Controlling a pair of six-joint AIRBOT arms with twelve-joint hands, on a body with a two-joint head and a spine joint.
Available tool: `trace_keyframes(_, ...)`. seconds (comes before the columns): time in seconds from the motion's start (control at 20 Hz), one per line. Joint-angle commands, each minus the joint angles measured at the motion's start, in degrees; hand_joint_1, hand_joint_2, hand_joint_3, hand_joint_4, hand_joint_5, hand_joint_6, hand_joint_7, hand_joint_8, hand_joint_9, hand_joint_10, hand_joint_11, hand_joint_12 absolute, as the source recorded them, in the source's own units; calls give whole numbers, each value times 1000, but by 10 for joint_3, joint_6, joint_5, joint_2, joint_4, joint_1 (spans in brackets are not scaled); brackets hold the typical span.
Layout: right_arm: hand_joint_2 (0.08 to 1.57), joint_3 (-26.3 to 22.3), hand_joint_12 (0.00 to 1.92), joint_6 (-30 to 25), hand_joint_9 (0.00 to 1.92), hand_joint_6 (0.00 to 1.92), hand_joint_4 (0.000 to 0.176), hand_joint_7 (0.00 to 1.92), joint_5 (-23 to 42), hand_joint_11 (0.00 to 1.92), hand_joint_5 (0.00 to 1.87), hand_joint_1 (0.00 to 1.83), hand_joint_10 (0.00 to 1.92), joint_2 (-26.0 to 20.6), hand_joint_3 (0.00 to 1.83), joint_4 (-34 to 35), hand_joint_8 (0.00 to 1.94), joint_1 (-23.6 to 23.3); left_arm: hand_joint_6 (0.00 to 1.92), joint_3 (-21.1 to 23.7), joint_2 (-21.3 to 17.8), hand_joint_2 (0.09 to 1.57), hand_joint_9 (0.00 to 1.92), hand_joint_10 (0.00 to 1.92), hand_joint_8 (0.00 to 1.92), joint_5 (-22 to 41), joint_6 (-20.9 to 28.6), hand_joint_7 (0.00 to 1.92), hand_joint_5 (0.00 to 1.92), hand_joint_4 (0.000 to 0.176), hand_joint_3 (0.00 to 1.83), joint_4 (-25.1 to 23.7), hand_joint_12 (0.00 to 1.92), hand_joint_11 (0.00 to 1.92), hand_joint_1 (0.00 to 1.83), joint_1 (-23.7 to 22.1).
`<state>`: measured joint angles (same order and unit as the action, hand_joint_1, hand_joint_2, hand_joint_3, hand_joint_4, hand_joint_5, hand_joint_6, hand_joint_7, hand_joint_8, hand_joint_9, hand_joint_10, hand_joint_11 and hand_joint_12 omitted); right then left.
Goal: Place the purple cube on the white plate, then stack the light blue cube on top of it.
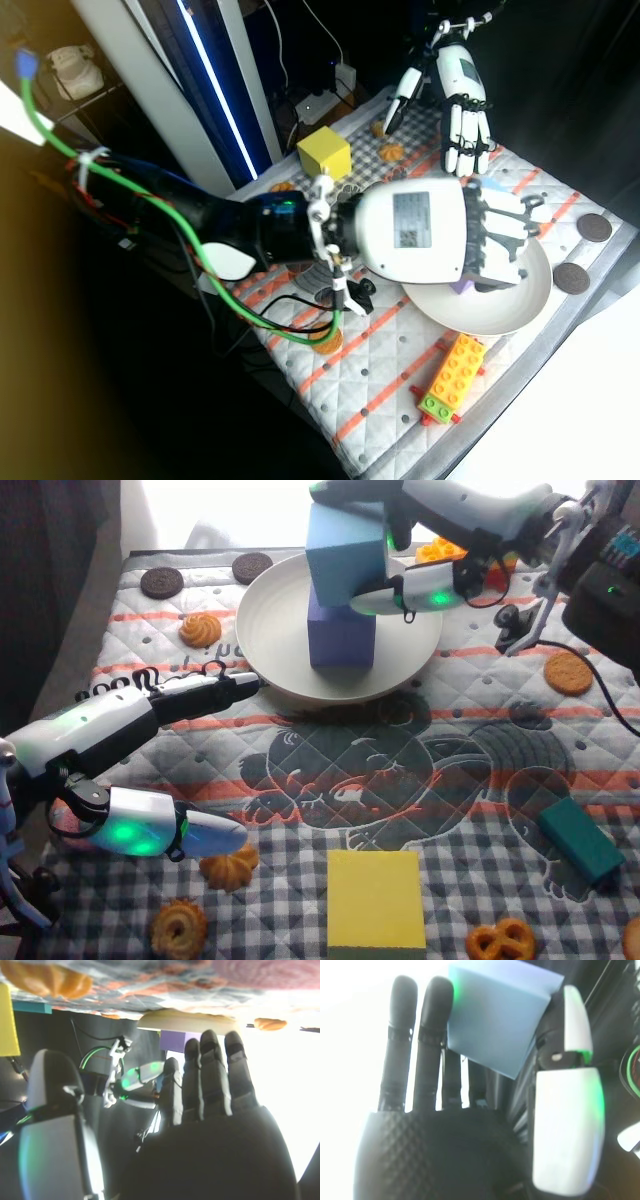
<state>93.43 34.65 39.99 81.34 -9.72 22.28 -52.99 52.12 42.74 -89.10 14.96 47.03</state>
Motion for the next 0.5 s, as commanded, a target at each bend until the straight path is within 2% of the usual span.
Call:
trace_keyframes(0.0, 1196, 6, 1425, 0, 926, 1288, 24, 865, 63, 802, 787, 1178, 1050, 0, 1, 15, 1200, -12, 0, -3, 1, 791, 313, 16, 3, 63, 6, 316, 229, 149, 0, -6, 181, 0, 923, -3)
trace_keyframes(0.05, 1191, 11, 1384, 0, 891, 1259, 24, 873, 61, 767, 799, 1180, 1038, 6, 0, 15, 1197, -12, 1, -3, 1, 783, 360, 12, 3, 63, 7, 343, 262, 134, 0, -6, 331, 0, 921, -3)
trace_keyframes(0.1, 1191, 16, 1388, 0, 906, 1238, 19, 873, 58, 793, 800, 1181, 1047, 11, 0, 16, 1218, -13, 1, -3, 1, 792, 366, 7, 1, 64, 8, 339, 274, 132, 1, -7, 393, 0, 911, -3)
trace_keyframes(0.15, 1188, 18, 1494, 0, 874, 1154, 0, 863, 56, 810, 827, 1188, 1179, 14, 0, 16, 1286, -13, 1, -4, 2, 799, 347, 3, 1, 65, 9, 325, 262, 143, 2, -8, 352, 0, 905, -3)
trace_keyframes(0.2, 1187, 19, 1504, 0, 861, 1136, 0, 861, 54, 799, 832, 1189, 1209, 15, 0, 17, 1298, -13, 0, -4, 2, 807, 346, 3, 1, 66, 10, 323, 258, 155, 2, -8, 315, 0, 893, -3)
trace_keyframes(0.25, 1190, 20, 1455, 0, 845, 1150, 4, 845, 54, 802, 833, 1185, 1195, 15, 0, 19, 1301, -13, 0, -4, 3, 812, 355, 6, 1, 67, 10, 325, 250, 156, 3, -8, 308, 0, 885, -3)
trace_keyframes(0.35, 1186, 19, 1448, 0, 877, 1097, 0, 853, 54, 856, 848, 1195, 1199, 15, 0, 21, 1322, -13, 0, -4, 3, 846, 316, 0, 0, 67, 12, 316, 248, 152, 7, -8, 331, 0, 843, -2)
trace_keyframes(0.4, 1185, 17, 1426, 0, 866, 1129, 0, 858, 54, 823, 839, 1192, 1168, 15, 0, 22, 1292, -13, 1, -4, 3, 856, 293, 0, 1, 67, 13, 302, 230, 160, 4, -8, 289, 0, 835, -2)
trace_keyframes(0.45, 1189, 15, 1425, 0, 858, 1196, 18, 854, 54, 813, 824, 1183, 1125, 15, 1, 22, 1246, -13, 5, -4, 3, 861, 283, 0, 2, 68, 15, 304, 237, 156, 5, -8, 279, 0, 845, -1)
